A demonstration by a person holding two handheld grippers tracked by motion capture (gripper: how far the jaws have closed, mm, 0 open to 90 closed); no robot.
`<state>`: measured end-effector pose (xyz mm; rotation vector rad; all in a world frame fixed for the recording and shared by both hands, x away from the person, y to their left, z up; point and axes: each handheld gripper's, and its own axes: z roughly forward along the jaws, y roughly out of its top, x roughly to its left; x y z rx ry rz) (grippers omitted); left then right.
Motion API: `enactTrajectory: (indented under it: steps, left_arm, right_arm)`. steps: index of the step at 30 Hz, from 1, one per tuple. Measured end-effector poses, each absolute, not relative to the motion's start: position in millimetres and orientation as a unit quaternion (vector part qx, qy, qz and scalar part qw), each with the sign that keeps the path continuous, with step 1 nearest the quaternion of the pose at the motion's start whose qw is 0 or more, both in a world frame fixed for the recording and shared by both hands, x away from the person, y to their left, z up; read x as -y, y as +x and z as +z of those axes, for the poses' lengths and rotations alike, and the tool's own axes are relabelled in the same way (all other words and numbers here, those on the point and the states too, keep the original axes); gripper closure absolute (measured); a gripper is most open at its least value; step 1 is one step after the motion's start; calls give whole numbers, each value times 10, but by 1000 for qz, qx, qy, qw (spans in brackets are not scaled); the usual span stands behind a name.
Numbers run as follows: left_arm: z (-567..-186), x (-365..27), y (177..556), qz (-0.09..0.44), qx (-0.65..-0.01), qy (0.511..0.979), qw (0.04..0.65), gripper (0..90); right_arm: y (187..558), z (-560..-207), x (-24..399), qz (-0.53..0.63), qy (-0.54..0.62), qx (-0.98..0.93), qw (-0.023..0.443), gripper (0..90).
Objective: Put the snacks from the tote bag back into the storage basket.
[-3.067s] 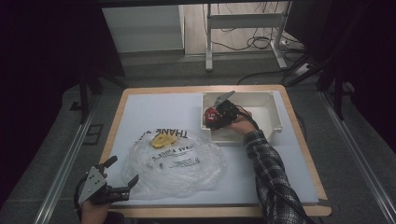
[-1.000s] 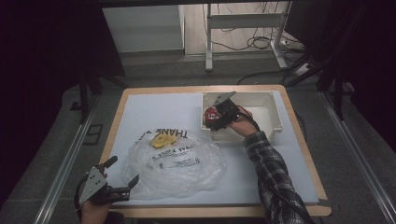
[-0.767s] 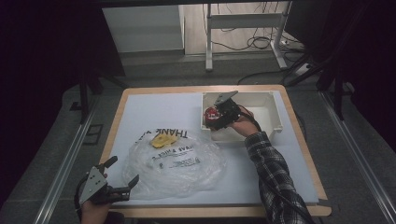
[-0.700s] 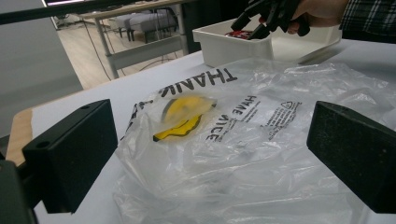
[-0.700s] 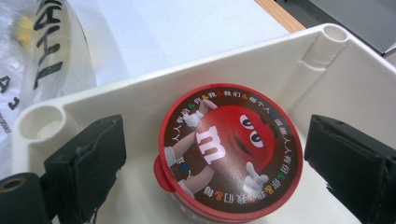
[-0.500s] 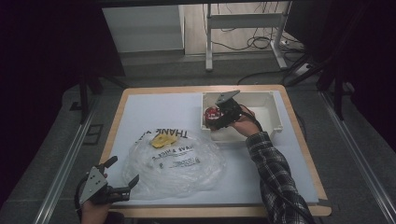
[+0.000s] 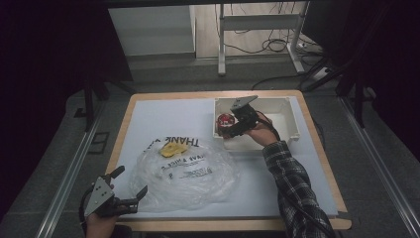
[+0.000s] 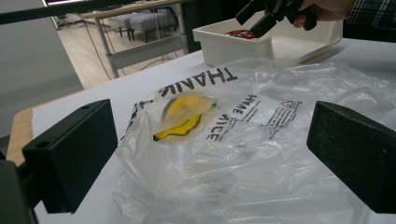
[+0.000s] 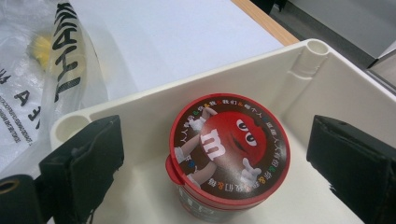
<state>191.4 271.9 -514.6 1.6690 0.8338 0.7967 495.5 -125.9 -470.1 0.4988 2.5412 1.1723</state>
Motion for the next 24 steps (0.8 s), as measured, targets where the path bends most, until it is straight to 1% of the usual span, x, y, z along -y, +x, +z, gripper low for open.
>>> enactTrajectory:
  steps: [24]
  left_arm:
    - [-5147,-2716,1916,334,-350,699,527,17]
  right_arm:
    - [4825,-4652,1308,421,181,-876,151,27]
